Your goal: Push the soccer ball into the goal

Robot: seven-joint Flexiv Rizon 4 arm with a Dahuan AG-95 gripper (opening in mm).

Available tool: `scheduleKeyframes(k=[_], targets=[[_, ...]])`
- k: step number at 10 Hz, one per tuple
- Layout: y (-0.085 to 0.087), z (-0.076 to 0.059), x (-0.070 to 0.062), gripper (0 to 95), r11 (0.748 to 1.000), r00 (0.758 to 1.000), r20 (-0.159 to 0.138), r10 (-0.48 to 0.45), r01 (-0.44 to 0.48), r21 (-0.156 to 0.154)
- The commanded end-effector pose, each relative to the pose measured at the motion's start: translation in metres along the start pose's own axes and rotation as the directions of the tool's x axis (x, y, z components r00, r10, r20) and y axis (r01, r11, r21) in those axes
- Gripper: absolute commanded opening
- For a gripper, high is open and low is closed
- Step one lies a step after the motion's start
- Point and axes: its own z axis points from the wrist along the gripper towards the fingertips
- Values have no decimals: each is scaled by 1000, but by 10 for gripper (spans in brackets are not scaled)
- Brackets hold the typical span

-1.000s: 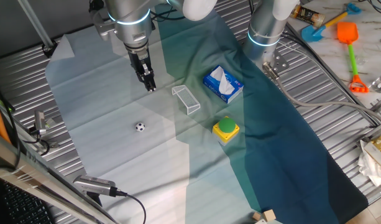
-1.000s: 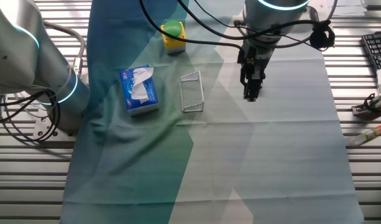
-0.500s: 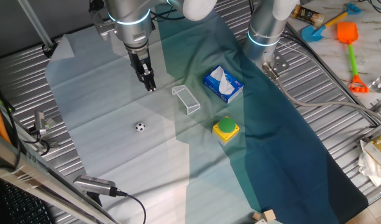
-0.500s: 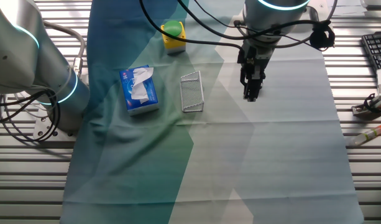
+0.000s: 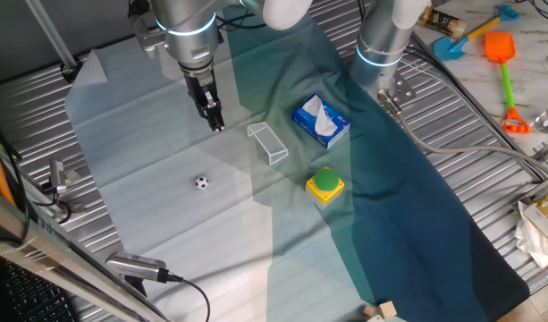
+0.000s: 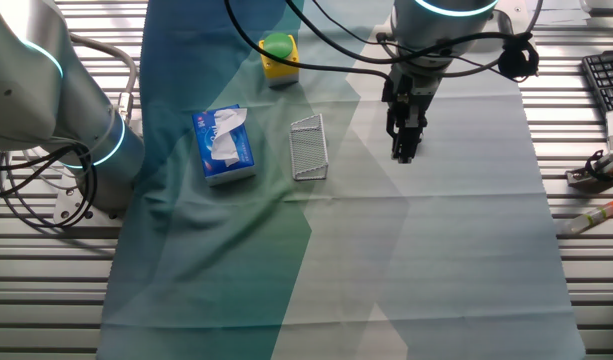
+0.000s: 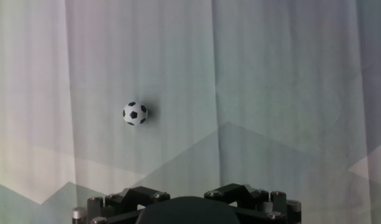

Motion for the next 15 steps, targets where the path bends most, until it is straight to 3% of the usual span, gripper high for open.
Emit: scheduleKeyframes(k=[1,2,15], targets=[[0,0,0,950,1000,1000,0,0,0,0],[0,0,0,0,990,990,-2,-139,139,-10],[2,1,-1,0,991,991,-4,-131,131,-5]])
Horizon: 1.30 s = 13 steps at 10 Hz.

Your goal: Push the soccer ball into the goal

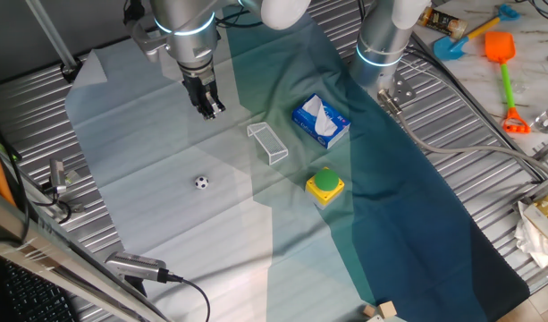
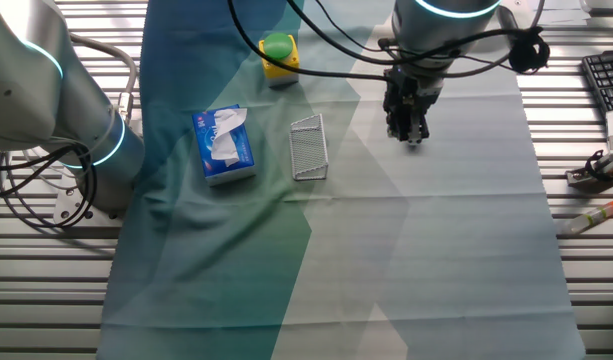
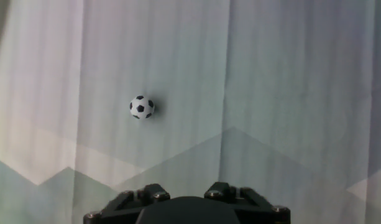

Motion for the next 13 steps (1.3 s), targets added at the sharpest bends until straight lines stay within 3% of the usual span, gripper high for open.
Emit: scheduleKeyframes(k=[1,4,6,9,11,13], targets=[[3,1,-3,0,1000,1000,2,10,-10,0],[18,2,-32,0,999,999,1,38,-38,2],[20,-5,-67,0,999,999,-14,35,-35,0],[29,-1,-113,0,999,999,-20,31,-31,-8],[36,6,-132,0,999,999,-23,41,-41,-8],[43,26,-147,0,999,999,-21,50,-50,-13]])
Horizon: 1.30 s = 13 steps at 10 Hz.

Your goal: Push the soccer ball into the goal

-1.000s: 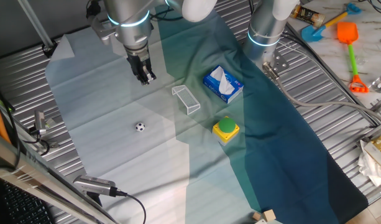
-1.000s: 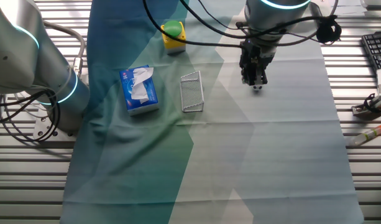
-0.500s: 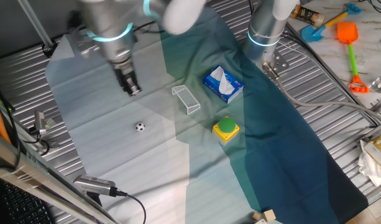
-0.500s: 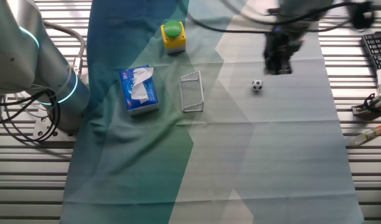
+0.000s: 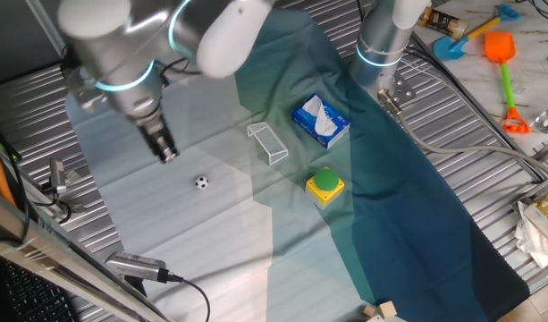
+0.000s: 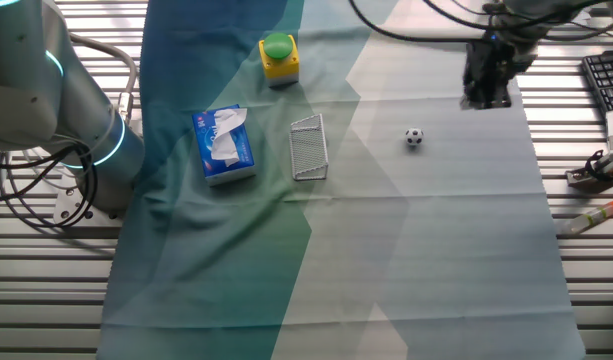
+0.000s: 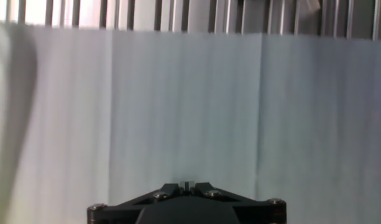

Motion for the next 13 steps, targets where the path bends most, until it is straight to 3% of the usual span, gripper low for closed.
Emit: scheduleKeyframes(k=[1,4,6,9,13], targets=[[2,22,-10,0,1000,1000,4,12,-12,-5],[6,57,-16,0,999,999,6,34,-34,-15],[7,85,-11,0,999,999,21,44,-43,-18],[11,89,-6,0,997,998,5,67,-67,-44],[11,95,4,0,998,998,15,58,-57,-35]])
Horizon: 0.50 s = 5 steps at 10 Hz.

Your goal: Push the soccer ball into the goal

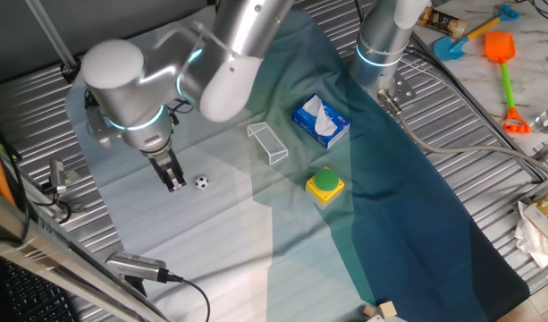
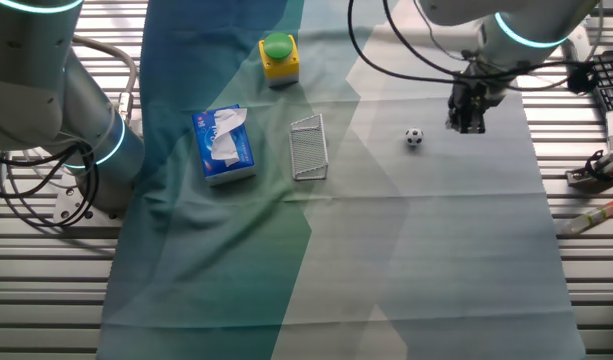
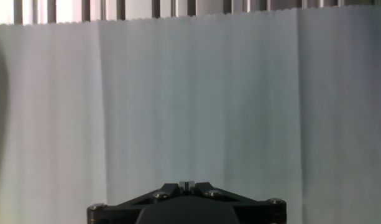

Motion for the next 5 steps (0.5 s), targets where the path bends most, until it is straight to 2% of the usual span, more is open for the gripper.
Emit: scheduleKeyframes(k=[1,5], targets=[[-1,-3,5,0,1000,1000,-6,-4,4,12],[-1,-4,4,0,1000,1000,-4,8,-8,15]])
